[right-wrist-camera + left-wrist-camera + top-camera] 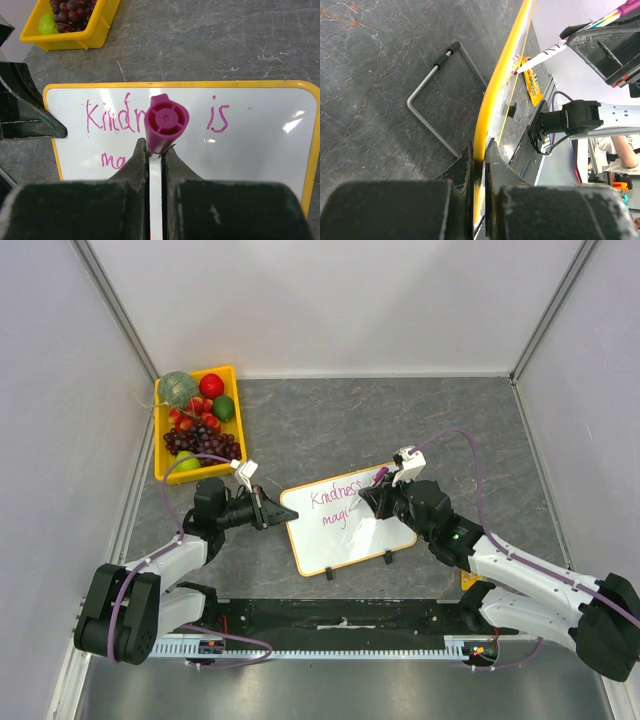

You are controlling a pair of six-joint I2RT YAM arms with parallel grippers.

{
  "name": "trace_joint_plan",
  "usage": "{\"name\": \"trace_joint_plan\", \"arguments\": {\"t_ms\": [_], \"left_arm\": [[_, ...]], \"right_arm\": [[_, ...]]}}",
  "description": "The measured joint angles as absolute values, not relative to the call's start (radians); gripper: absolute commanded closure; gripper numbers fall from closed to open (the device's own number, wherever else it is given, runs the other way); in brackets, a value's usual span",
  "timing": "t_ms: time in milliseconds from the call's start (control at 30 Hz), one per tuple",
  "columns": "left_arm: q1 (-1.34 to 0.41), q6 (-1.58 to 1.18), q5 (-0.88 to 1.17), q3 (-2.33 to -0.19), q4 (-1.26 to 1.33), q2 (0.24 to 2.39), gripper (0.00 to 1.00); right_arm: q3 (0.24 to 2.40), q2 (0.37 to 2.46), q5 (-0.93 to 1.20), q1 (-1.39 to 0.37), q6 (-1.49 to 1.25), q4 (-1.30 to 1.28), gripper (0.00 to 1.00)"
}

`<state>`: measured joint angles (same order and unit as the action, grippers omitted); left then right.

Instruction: Write a sentence on the whiteboard

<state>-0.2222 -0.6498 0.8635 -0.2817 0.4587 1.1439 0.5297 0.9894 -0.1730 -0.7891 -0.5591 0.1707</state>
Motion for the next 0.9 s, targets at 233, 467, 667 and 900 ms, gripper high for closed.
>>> {"name": "trace_joint_plan", "arguments": {"t_ms": [233, 467, 667, 900], "left_arm": [[-0.222, -0.65, 0.863, -0.282, 0.459, 1.145, 0.98], [-0.222, -0.65, 0.863, -0.282, 0.459, 1.146, 0.98], [-0.222, -0.65, 0.863, -0.281, 0.459, 1.146, 0.98], [-0.222, -0.65, 0.863, -0.282, 0.459, 1.146, 0.98]], "right_arm": [[0.511, 0.97, -0.17, -0.789, -0.561, 0.162, 1.0], [0.504, 0.961, -0.171, -0.789, -0.564, 0.155, 1.0], [0.504, 0.956, -0.178, -0.789, -0.565, 0.146, 1.0], [0.504, 0.95, -0.186, -0.789, -0.564, 0.139, 1.0]]}}
